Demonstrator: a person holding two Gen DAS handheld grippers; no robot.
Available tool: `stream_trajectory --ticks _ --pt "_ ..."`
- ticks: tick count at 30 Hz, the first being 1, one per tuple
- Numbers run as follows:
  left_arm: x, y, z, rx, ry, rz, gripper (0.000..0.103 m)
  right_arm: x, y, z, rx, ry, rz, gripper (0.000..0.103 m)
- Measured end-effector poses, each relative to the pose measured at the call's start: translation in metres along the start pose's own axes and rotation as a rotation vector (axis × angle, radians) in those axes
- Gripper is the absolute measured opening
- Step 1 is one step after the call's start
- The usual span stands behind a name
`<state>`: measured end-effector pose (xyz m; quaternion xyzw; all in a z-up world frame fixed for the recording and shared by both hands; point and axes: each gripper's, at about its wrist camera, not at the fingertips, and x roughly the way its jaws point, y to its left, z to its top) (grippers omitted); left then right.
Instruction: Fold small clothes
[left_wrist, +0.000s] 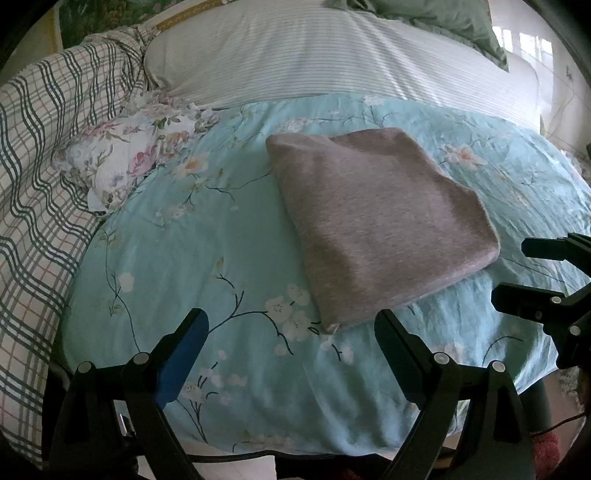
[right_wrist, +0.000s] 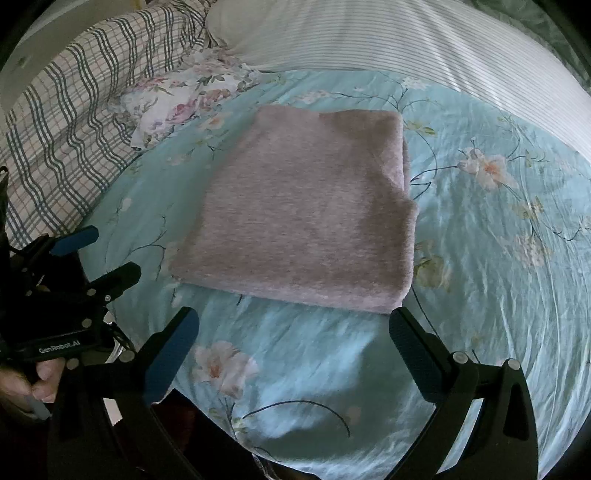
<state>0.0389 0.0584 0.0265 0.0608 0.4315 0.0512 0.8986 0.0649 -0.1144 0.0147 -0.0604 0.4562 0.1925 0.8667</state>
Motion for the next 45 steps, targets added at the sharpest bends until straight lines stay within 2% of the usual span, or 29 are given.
stream_trajectory --ticks 45 --pt "-0.0064 -0.0025 -0.0015 -0.013 -0.003 -0.001 0.092 -0.0021 0.0037 -0.0023 0.009 -0.002 0.001 0.103"
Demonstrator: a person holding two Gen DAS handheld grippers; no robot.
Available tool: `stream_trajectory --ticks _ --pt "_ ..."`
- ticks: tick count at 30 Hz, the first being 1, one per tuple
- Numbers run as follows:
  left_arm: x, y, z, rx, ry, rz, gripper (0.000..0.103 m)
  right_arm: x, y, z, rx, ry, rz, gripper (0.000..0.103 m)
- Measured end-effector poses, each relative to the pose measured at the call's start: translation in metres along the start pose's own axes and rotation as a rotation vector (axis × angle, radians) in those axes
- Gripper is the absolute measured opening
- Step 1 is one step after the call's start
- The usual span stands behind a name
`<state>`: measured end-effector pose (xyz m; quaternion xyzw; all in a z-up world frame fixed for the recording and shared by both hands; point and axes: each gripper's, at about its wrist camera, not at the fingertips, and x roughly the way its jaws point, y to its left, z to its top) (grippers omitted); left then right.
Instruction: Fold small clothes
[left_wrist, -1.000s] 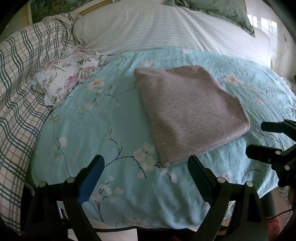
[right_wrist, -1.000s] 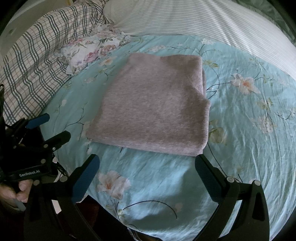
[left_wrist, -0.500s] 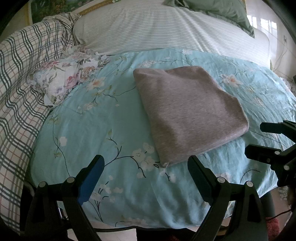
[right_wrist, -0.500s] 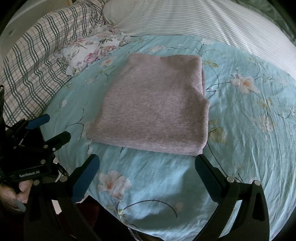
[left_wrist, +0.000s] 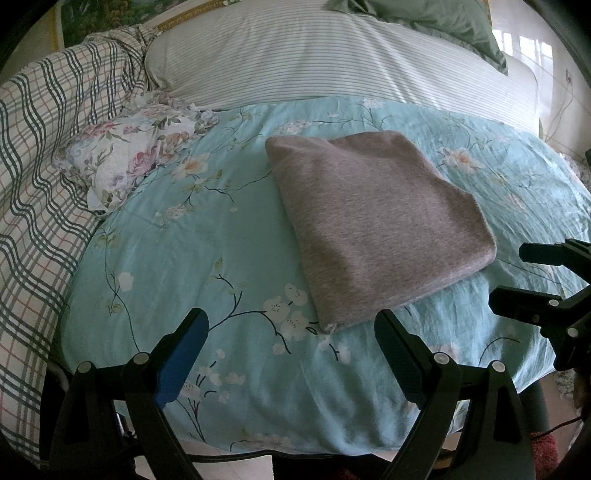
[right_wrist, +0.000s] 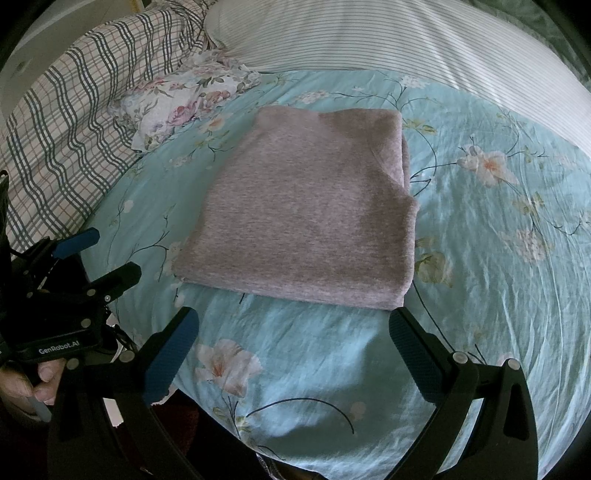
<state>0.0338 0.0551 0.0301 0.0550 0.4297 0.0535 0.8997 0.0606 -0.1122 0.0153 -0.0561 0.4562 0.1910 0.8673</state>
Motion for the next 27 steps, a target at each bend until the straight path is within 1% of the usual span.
stream_trajectory --ticks 27 --pt "-0.0004 -0.0025 0.0002 0.0 0.002 -0.001 0.092 -0.0001 -0.002 0.0011 0.0 0.002 0.002 0.103"
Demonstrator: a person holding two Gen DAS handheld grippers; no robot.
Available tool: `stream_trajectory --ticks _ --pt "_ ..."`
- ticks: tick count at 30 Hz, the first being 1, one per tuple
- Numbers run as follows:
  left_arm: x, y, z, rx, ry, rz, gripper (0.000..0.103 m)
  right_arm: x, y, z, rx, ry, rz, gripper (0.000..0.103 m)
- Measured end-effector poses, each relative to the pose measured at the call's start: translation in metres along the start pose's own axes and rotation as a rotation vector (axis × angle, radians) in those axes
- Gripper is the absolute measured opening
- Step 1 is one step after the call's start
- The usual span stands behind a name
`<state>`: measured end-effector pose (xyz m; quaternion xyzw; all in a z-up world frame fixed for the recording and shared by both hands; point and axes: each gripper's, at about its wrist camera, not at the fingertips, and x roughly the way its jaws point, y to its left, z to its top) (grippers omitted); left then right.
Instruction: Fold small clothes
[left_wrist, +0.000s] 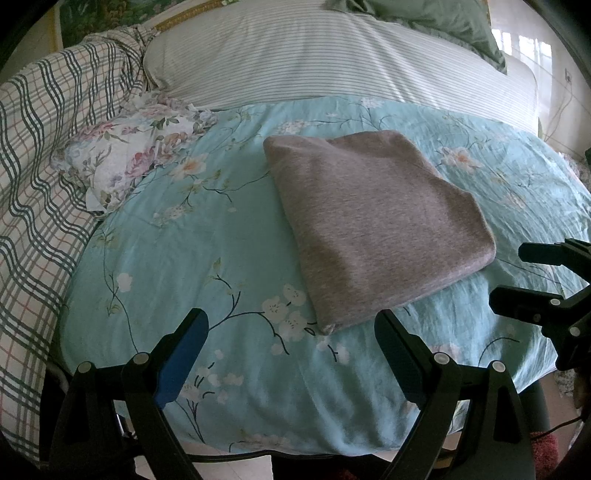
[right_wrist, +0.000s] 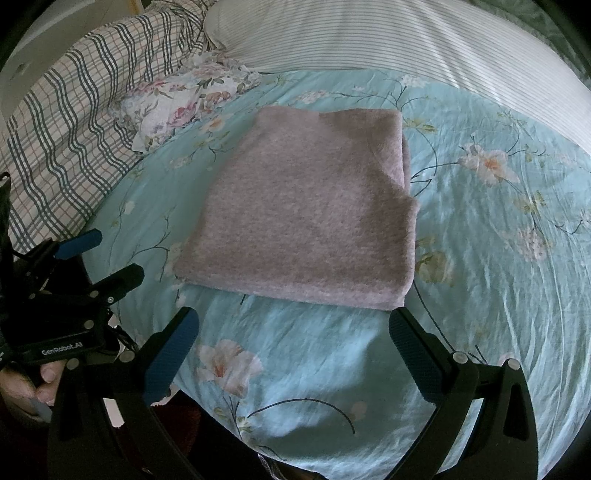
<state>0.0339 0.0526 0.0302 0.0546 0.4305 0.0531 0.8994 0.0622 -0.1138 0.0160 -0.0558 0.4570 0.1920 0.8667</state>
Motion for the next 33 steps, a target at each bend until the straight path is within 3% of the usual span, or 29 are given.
stream_trajectory --ticks 20,33 --pt "0.021 0.0 0.022 0.011 0.003 -0.054 0.092 0.006 -0.017 0.023 0.024 -0.013 -0.02 0.103" --pt "0.029 0.0 0.05 0.014 -0.028 -0.038 0.092 0.012 -0.029 0.049 0.028 -0.033 0.002 0.103"
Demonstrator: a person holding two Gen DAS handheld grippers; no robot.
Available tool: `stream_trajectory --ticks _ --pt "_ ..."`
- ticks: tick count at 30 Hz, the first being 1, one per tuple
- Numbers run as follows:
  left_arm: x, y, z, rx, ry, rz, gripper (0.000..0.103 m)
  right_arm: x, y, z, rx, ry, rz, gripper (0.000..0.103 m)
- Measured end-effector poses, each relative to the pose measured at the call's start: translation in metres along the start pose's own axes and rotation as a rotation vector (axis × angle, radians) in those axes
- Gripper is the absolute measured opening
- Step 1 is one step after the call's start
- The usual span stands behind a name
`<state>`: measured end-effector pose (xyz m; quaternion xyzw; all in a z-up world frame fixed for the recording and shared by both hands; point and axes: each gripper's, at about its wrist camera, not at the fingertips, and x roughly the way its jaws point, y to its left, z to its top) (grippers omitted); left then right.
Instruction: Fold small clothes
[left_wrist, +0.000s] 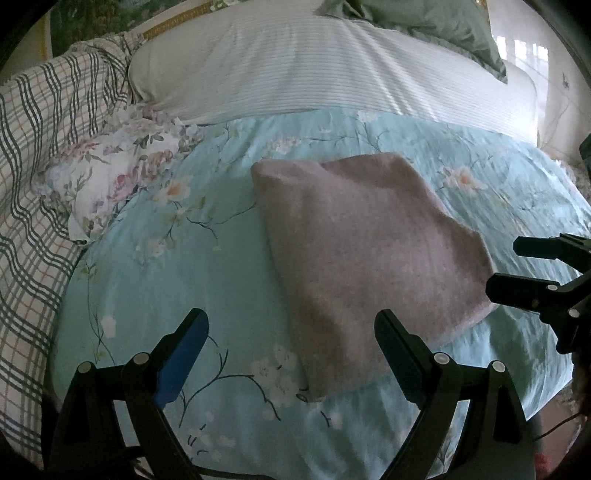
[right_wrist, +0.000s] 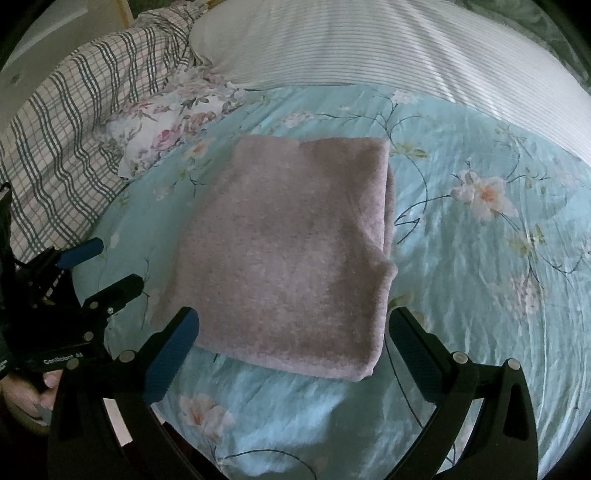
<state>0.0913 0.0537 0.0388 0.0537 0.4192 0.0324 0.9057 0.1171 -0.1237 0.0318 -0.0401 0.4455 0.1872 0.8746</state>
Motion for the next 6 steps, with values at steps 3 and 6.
stream_trajectory --ticks 3,6 --pt "0.0008 -0.0003 0.0004 -0.001 0.004 0.002 0.092 -0.0001 0.0 -0.0002 0.002 -0.002 0.001 0.103" --pt "0.0008 0.0 0.0011 0.0 0.004 0.001 0.092 0.0047 0.0012 -0.0023 0.017 0.001 0.012 0.103"
